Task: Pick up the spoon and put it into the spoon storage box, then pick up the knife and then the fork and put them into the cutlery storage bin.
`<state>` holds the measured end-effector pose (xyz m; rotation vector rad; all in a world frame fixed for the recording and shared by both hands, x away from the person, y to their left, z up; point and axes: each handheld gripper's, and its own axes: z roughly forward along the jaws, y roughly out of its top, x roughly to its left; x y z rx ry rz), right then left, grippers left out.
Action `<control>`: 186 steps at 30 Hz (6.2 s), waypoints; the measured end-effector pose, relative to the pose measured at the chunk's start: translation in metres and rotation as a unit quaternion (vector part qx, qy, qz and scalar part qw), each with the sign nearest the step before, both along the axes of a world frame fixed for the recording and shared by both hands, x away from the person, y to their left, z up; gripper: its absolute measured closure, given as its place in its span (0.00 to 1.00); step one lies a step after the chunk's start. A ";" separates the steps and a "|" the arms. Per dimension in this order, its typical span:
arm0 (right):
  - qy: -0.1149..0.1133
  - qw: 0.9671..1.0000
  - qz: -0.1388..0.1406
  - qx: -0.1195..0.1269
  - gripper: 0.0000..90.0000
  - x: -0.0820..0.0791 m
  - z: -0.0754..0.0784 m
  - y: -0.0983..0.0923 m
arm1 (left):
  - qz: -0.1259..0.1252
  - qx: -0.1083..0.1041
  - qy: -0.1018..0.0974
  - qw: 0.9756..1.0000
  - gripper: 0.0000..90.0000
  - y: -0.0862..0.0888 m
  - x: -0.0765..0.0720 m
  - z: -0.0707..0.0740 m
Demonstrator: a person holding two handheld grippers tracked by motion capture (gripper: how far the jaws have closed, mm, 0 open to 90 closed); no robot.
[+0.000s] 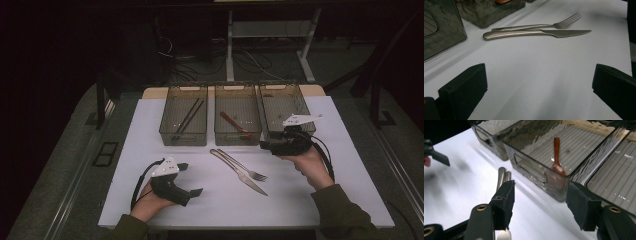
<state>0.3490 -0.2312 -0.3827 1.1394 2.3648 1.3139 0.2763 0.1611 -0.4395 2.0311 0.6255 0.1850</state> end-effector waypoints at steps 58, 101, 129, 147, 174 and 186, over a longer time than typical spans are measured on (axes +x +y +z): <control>0.075 0.983 0.112 -0.123 0.65 0.005 -0.019 0.067 | 0.001 0.003 0.001 1.000 0.00 0.000 -0.002 0.000; 0.142 0.935 0.146 -0.289 0.89 0.021 -0.039 0.117 | 0.000 0.001 0.002 1.000 0.00 0.000 -0.003 -0.001; 0.151 0.947 0.136 -0.248 0.92 0.021 -0.036 0.092 | -0.001 0.003 0.002 1.000 0.00 0.001 -0.003 -0.001; 0.122 0.971 0.113 -0.174 0.92 0.018 -0.011 0.060 | 0.000 0.003 0.001 1.000 0.00 0.001 -0.003 -0.001; 0.072 0.990 0.096 -0.073 0.92 0.016 0.034 0.009 | -0.001 0.004 0.002 1.000 0.00 0.001 -0.003 -0.001; 0.045 0.997 0.048 -0.045 0.92 0.018 0.048 -0.025 | -0.001 0.005 0.002 1.000 0.00 0.001 -0.002 -0.002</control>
